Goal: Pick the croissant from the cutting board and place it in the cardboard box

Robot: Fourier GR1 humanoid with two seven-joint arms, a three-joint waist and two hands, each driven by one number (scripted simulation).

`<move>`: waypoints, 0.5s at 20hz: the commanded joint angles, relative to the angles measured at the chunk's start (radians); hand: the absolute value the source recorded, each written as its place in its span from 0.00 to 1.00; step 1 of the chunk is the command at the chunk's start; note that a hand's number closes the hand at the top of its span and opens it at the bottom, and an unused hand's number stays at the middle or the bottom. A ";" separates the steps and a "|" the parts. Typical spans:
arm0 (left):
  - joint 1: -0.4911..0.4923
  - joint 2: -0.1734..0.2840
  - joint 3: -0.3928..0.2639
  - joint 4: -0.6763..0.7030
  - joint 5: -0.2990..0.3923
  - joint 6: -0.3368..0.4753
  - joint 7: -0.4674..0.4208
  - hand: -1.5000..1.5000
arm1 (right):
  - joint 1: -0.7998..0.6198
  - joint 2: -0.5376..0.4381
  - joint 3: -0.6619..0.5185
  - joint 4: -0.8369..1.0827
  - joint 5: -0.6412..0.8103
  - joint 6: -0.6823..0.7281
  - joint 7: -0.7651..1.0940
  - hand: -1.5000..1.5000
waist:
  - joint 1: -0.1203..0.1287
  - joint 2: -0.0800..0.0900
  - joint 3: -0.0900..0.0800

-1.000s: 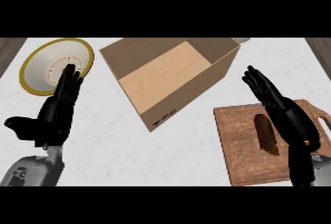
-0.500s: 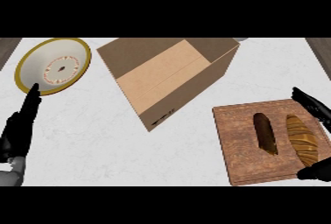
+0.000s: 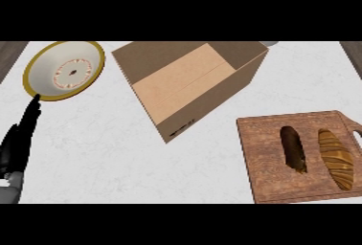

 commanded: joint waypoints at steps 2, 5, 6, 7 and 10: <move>-0.028 0.017 0.006 0.005 -0.004 -0.018 0.023 0.50 | -0.058 -0.122 0.064 0.106 0.216 -0.019 -0.224 0.00 | 0.023 0.000 -0.001; -0.060 0.003 0.007 0.073 -0.009 -0.030 -0.006 0.50 | -0.120 -0.186 0.125 0.140 0.290 -0.022 -0.255 0.00 | 0.019 0.004 -0.004; -0.054 -0.001 0.011 0.065 -0.011 -0.022 0.002 0.50 | -0.121 -0.188 0.163 0.135 0.328 -0.033 -0.248 0.00 | 0.016 -0.001 -0.005; -0.045 -0.022 -0.022 0.042 -0.028 -0.017 0.011 0.50 | -0.139 -0.212 0.183 0.137 0.349 -0.023 -0.244 0.00 | 0.018 -0.002 -0.005; -0.036 -0.004 0.003 0.023 -0.015 -0.031 0.019 0.50 | -0.172 -0.209 0.257 0.194 0.453 -0.089 -0.263 0.00 | 0.022 -0.005 -0.005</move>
